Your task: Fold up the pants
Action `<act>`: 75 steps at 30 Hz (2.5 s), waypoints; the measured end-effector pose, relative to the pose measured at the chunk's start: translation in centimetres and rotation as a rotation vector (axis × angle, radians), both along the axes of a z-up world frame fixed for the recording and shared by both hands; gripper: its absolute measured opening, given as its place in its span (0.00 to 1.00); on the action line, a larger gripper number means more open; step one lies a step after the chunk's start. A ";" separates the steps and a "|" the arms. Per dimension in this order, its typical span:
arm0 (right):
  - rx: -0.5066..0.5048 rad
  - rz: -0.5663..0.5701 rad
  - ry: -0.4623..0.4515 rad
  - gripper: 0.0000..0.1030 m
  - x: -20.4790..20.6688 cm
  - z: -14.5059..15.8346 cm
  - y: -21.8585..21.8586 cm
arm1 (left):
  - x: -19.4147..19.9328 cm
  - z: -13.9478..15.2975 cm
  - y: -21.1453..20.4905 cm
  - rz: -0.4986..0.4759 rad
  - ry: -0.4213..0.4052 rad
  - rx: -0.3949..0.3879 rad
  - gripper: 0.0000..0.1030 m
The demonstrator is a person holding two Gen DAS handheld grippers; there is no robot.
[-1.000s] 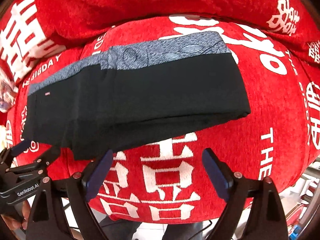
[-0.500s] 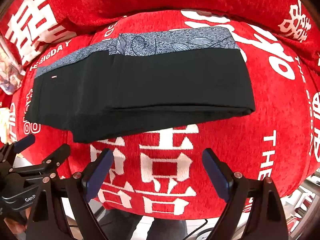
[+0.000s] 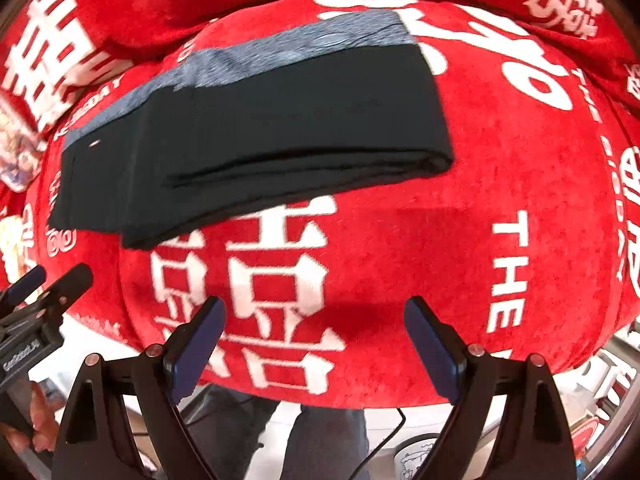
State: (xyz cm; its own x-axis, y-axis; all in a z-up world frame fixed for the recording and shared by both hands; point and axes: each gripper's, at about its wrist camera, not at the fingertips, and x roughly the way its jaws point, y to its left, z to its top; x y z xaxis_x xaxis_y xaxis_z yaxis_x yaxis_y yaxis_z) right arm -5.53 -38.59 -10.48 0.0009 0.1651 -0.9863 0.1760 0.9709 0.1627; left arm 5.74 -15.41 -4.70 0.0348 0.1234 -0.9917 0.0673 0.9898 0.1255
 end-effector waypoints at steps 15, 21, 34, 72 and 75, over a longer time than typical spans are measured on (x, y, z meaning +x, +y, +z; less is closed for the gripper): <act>0.011 0.093 0.015 0.90 1.4 -0.7 11.0 | 1.5 -2.7 10.9 0.074 0.047 -0.016 1.00; 0.025 0.099 0.024 0.90 2.8 -0.9 16.6 | 4.5 -3.5 18.9 0.210 0.036 -0.211 1.00; 0.032 0.107 0.025 0.90 4.5 -1.5 20.8 | 9.4 -3.0 28.2 0.338 -0.144 -0.400 1.00; 0.126 0.101 -0.003 0.90 6.3 -3.3 22.6 | 6.6 -10.4 27.1 0.637 -0.115 -0.785 1.00; 0.126 0.094 0.000 0.90 6.4 -3.3 22.6 | 7.3 -9.9 25.5 0.565 -0.131 -0.696 1.00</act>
State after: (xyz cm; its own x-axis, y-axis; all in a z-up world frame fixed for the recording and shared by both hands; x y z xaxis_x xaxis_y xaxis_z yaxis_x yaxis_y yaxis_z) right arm 0.85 -16.00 -13.78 -0.0200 0.2870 -0.9577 0.0848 0.9549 0.2844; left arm 13.00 10.05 -14.59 0.2689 -0.4698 -0.8408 -0.4241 0.7261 -0.5413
